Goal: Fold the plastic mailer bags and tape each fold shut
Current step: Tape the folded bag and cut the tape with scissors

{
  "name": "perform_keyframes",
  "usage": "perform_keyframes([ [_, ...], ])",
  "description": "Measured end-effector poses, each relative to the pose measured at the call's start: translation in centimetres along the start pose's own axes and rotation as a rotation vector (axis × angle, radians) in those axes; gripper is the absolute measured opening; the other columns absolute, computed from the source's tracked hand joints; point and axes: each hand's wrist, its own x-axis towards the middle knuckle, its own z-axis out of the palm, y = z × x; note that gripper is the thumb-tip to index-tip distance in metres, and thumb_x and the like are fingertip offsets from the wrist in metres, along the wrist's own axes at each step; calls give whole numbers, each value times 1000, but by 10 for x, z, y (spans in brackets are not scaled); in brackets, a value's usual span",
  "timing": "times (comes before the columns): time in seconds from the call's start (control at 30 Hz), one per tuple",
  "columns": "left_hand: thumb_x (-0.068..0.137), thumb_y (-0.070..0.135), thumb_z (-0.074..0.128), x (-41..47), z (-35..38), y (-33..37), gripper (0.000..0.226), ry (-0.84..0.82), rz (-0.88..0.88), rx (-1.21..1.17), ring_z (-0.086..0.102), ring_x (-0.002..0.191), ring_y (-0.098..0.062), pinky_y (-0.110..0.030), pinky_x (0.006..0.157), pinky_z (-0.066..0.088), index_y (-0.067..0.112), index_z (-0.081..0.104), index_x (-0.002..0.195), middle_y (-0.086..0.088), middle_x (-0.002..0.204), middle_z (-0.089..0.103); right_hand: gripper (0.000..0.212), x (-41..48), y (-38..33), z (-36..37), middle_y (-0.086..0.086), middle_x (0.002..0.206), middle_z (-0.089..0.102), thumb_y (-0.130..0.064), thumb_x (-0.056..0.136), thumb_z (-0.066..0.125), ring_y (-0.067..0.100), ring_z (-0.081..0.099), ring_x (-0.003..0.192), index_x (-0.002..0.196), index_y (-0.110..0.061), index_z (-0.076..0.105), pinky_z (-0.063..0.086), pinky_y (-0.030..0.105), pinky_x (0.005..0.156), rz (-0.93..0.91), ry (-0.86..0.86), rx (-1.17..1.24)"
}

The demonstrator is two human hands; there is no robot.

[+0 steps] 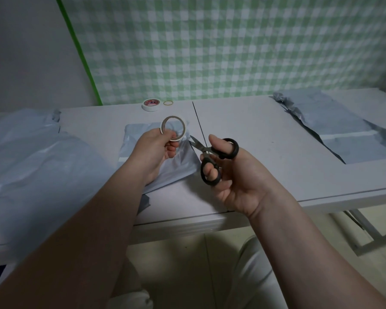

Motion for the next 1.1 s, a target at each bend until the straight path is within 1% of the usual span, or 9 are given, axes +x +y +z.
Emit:
perform_keyframes([
  [0.13, 98, 7, 45, 0, 0, -1, 23, -2, 4, 4, 46, 61, -12, -22, 60, 40, 7, 58, 79, -7, 70, 53, 24, 4, 0, 2, 3, 61, 49, -33, 73, 67, 7, 51, 34, 80, -13, 54, 30, 11, 25, 4, 3, -2],
  [0.23, 98, 7, 45, 1, -1, -1, 23, -1, 5, 3, 46, 61, -12, -22, 60, 40, 7, 58, 79, -7, 70, 53, 22, 4, -3, 2, 2, 65, 47, -31, 81, 64, 7, 51, 34, 82, -13, 51, 32, 11, 25, -9, 24, 28],
  [0.4, 98, 7, 45, 1, -1, -2, 23, -10, 10, 16, 44, 62, -12, -24, 61, 39, 7, 58, 78, -7, 71, 52, 30, 2, -9, -1, 0, 66, 47, -34, 66, 69, 6, 50, 36, 80, -16, 49, 29, 11, 25, -44, 40, -26],
  [0.6, 98, 7, 45, 2, -1, -3, 24, -6, 9, 32, 45, 62, -13, -24, 61, 39, 7, 58, 78, -8, 71, 53, 23, 9, -9, -1, 1, 63, 48, -33, 80, 64, 6, 49, 34, 79, -15, 51, 30, 11, 25, -1, 43, -42],
  [0.73, 97, 7, 44, 4, -1, -3, 24, -2, 6, 30, 45, 61, -13, -24, 60, 39, 7, 58, 78, -8, 71, 53, 26, 12, -10, -2, 0, 53, 52, -36, 70, 66, 5, 49, 34, 76, -15, 52, 27, 10, 25, 36, 29, -99],
  [0.87, 97, 6, 45, 5, -2, -4, 23, -8, 6, 35, 45, 62, -13, -24, 60, 39, 6, 59, 79, -9, 72, 54, 27, 10, -12, -2, 0, 52, 52, -37, 67, 66, 5, 48, 35, 73, -14, 53, 26, 10, 25, 32, 15, -114],
  [0.97, 97, 7, 45, 4, -2, -3, 23, -6, 5, 40, 45, 62, -13, -24, 61, 40, 6, 59, 79, -9, 72, 54, 29, 8, -14, -1, 1, 54, 52, -35, 65, 67, 6, 49, 35, 77, -13, 52, 28, 10, 25, 6, 30, -85],
  [1.03, 97, 7, 46, 4, -2, -3, 22, -3, 2, 41, 46, 62, -12, -24, 61, 40, 6, 60, 80, -8, 72, 54, 29, 8, -14, 0, 1, 57, 51, -33, 66, 68, 6, 49, 34, 79, -13, 52, 29, 11, 25, 0, 43, -70],
  [1.1, 97, 8, 46, 4, -2, -3, 22, -1, 1, 44, 46, 62, -12, -24, 62, 40, 6, 60, 79, -8, 72, 55, 25, 9, -13, 0, 1, 58, 50, -32, 74, 67, 6, 49, 34, 79, -12, 52, 29, 11, 25, 9, 45, -78],
])
